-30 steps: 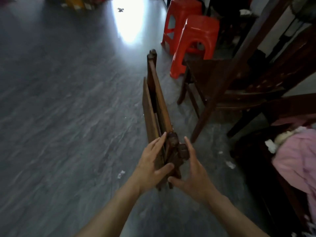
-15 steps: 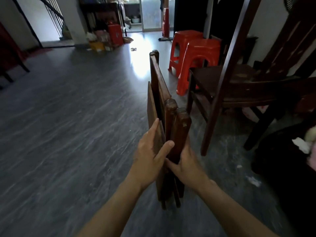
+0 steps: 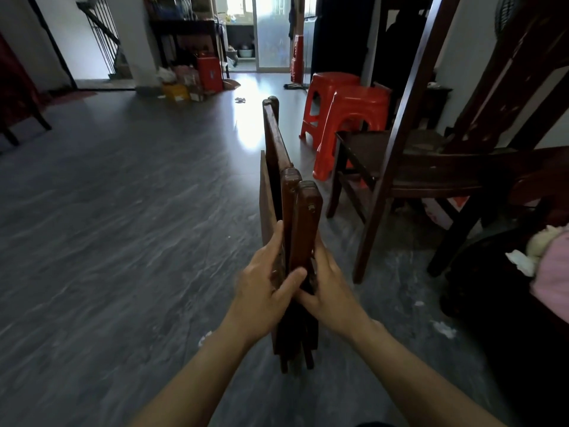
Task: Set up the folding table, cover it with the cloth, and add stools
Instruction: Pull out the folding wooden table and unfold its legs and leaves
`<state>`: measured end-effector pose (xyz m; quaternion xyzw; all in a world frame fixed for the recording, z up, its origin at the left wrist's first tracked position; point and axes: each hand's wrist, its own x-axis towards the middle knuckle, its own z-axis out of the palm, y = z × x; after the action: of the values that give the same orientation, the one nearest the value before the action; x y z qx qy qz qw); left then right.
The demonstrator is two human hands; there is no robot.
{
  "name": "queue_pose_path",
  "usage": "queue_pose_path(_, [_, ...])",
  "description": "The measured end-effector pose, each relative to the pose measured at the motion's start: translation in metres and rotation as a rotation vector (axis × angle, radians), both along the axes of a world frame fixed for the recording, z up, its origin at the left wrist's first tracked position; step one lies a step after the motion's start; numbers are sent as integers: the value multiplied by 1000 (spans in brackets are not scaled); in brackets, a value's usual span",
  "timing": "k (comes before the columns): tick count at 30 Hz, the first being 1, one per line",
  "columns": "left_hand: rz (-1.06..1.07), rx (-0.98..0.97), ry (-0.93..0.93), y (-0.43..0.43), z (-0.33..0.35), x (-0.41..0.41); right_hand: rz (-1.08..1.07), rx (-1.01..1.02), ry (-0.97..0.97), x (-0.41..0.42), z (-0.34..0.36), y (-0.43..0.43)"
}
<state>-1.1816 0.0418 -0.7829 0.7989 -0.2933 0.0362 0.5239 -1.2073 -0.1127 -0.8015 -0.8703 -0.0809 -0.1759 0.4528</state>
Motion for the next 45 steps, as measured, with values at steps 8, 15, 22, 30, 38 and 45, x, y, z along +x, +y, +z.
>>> queue_pose_path(8, [-64, 13, 6, 5, -17, -2, 55, -63, 98, -23, -6, -12])
queue_pose_path(15, [18, 147, 42, 6, -37, -1, -182, -174, 137, -35, -27, 3])
queue_pose_path(22, [122, 147, 57, -6, -66, -11, -250, -170, 97, -31, -42, 7])
queue_pose_path(30, [140, 205, 88, -6, -67, -15, -194, 35, -27, -26, -51, 10])
queue_pose_path(38, [248, 425, -59, 28, -51, -1, -229, 4, 60, -27, -50, -5])
queue_pose_path(45, [321, 476, 1, 51, -31, 10, -217, -73, 43, -9, -30, -8])
